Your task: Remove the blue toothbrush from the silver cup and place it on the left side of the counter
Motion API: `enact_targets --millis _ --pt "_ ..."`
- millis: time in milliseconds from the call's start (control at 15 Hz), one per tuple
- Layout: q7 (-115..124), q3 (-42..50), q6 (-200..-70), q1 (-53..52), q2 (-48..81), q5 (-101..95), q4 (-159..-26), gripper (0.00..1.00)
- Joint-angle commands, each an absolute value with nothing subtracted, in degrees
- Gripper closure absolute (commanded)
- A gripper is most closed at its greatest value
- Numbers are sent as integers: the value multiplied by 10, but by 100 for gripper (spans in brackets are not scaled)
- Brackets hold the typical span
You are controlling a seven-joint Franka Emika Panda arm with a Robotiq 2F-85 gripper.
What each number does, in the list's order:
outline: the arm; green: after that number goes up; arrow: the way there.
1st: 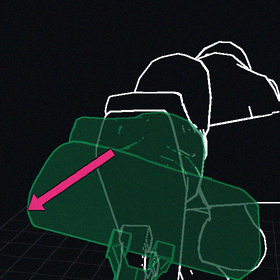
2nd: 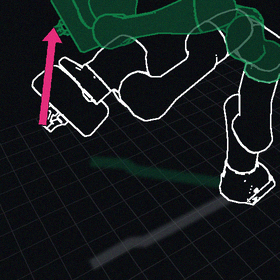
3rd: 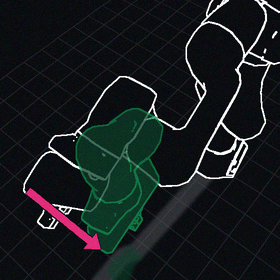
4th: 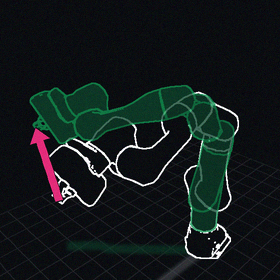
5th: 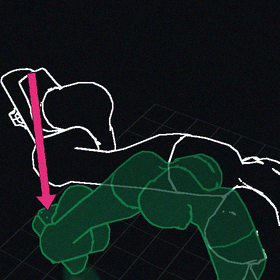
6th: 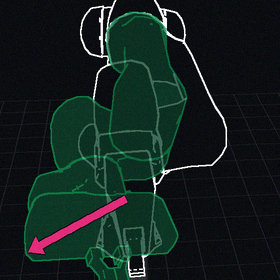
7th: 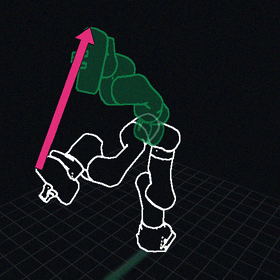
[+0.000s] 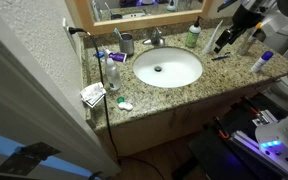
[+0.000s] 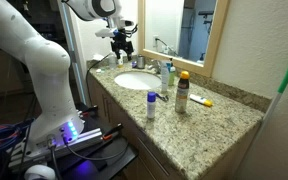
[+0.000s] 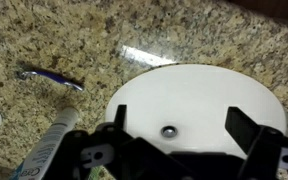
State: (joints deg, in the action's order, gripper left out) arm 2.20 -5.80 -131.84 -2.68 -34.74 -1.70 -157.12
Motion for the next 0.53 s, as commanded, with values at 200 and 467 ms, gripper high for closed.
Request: enact_targets --millis 200,467 --pt "21 -58 -1316 -40 -321 -13 -1561 0" --pt "6 -41 -1300 -118 -237 113 -1476 0"
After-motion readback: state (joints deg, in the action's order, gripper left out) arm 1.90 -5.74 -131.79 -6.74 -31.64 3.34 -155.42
